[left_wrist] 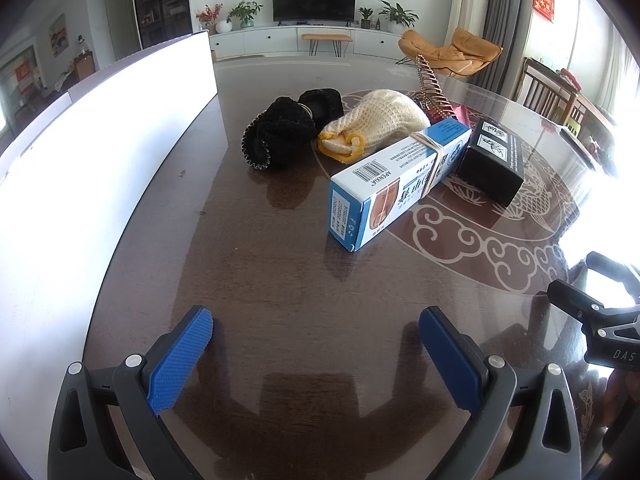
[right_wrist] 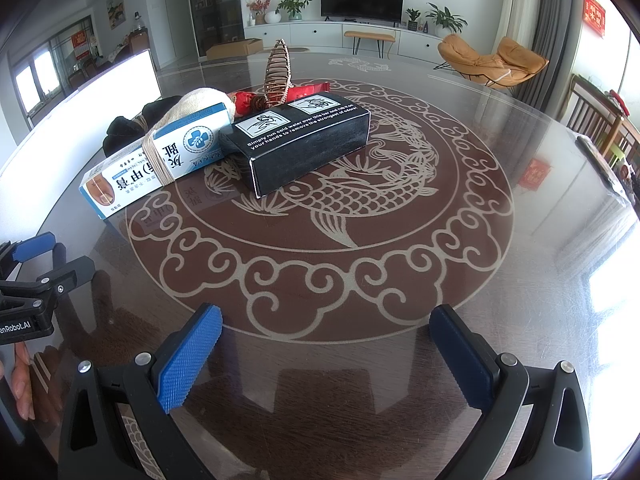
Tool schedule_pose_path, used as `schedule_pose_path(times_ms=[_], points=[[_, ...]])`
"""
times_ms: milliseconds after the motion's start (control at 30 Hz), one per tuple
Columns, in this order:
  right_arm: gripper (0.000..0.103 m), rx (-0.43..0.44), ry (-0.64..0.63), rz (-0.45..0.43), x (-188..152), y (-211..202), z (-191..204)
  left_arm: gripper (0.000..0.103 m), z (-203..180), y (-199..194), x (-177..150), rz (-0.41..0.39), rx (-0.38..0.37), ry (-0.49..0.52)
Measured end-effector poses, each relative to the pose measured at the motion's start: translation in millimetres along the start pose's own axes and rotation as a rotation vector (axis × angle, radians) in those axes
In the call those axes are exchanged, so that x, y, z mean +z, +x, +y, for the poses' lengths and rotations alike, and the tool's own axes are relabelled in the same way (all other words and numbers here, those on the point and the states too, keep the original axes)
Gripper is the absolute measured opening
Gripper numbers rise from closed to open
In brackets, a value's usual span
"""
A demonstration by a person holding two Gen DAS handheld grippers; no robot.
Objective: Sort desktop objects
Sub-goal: 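Lower the left tool onto the blue-white nail cream box and close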
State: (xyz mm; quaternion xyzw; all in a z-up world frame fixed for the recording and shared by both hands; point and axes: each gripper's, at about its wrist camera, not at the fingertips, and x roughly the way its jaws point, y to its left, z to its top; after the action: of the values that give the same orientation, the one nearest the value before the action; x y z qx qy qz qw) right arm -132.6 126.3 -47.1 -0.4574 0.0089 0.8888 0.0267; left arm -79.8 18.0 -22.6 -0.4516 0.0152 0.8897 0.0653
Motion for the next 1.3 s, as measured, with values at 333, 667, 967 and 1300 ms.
schedule_pose_path(times_ms=[333, 667, 967, 1300], points=[[0.103, 0.001, 0.001, 0.0, 0.0, -0.5, 1.9, 0.103, -18.3, 7.6, 64.2, -0.109, -0.057, 0.109], [0.103, 0.001, 0.001, -0.001, 0.0, -0.4, 1.8, 0.024, -20.8, 36.9, 68.0, 0.045, -0.264, 0.096], [0.103, 0.001, 0.001, 0.0, 0.0, 0.2, 1.5, 0.044, 60.5, -2.5, 4.6, 0.128, -0.421, -0.205], [0.103, 0.001, 0.001, -0.001, -0.2, 0.2, 1.6, 0.073, 57.7, -9.9, 15.0, 0.091, -0.245, -0.123]])
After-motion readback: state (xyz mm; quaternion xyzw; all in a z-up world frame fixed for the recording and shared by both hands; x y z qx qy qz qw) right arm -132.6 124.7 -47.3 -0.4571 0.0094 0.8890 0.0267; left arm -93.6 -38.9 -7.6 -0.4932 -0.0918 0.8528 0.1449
